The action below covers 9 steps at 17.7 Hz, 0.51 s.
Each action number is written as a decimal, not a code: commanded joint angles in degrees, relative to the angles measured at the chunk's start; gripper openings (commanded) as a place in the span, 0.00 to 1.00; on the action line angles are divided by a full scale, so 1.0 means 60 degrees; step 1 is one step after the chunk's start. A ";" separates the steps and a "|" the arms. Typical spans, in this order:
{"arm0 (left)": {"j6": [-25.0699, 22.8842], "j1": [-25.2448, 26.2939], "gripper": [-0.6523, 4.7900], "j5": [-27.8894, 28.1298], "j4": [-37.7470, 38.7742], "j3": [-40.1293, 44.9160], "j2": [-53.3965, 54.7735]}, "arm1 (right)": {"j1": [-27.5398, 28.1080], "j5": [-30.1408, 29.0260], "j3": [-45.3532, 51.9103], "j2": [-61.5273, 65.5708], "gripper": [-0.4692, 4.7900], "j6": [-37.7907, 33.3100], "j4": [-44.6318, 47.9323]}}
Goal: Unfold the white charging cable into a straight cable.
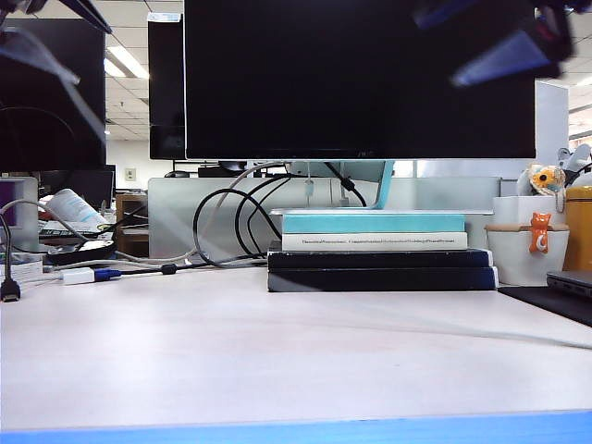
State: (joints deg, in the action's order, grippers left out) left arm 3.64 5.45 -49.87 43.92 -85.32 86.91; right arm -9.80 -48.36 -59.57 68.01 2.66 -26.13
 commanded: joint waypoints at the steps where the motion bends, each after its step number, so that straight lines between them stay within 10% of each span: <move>1: 0.0499 -0.0765 0.83 -0.0299 -0.0820 -0.0044 -0.0044 | -0.1169 -0.0364 -0.0044 0.0262 1.00 -0.0433 0.2240; 9: 0.2838 -0.2834 0.83 0.0659 -0.3461 -0.0011 -0.0022 | -0.2699 -0.0940 -0.0047 0.2608 1.00 -0.0630 0.7267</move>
State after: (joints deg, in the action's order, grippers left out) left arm 19.88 -10.90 -46.78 24.38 -85.32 86.91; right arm -25.85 -53.69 -59.59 83.53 -0.84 12.62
